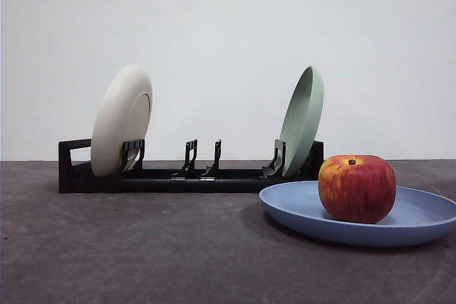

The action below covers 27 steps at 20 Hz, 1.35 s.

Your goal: Take the blue plate from the plate rack,put the plate on the table,take the apple from the table,put the apple in the plate

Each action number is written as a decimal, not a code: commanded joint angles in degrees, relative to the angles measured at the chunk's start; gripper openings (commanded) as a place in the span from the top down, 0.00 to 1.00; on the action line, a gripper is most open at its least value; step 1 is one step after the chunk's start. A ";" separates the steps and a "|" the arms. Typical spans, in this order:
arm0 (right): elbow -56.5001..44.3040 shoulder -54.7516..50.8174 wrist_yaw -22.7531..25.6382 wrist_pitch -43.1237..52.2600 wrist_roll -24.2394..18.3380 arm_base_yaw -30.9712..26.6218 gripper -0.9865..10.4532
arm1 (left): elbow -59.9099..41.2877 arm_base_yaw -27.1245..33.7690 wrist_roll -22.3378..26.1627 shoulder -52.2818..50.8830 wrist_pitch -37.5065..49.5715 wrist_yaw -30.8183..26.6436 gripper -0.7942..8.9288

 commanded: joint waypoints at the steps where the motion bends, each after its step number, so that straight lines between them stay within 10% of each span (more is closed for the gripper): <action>1: 0.07 0.11 0.22 0.31 0.39 0.04 0.91 | -0.50 0.07 -0.35 0.35 0.02 0.02 0.92; 6: -2.73 -3.39 1.11 7.87 -14.71 -4.31 0.91 | -0.50 0.07 -0.37 1.36 0.00 0.02 0.92; 11: -32.33 -24.57 -27.04 50.42 -11.69 -22.03 0.91 | -0.50 0.07 -0.35 1.70 -0.04 0.02 0.92; 18: -64.46 -49.16 -20.39 66.93 -18.84 -31.15 0.91 | -0.50 0.07 -0.35 1.86 -0.02 0.02 0.92; 27: -75.73 -58.55 -5.81 66.31 -12.98 -31.15 0.91 | -0.50 0.07 -0.35 1.92 -0.02 0.02 0.92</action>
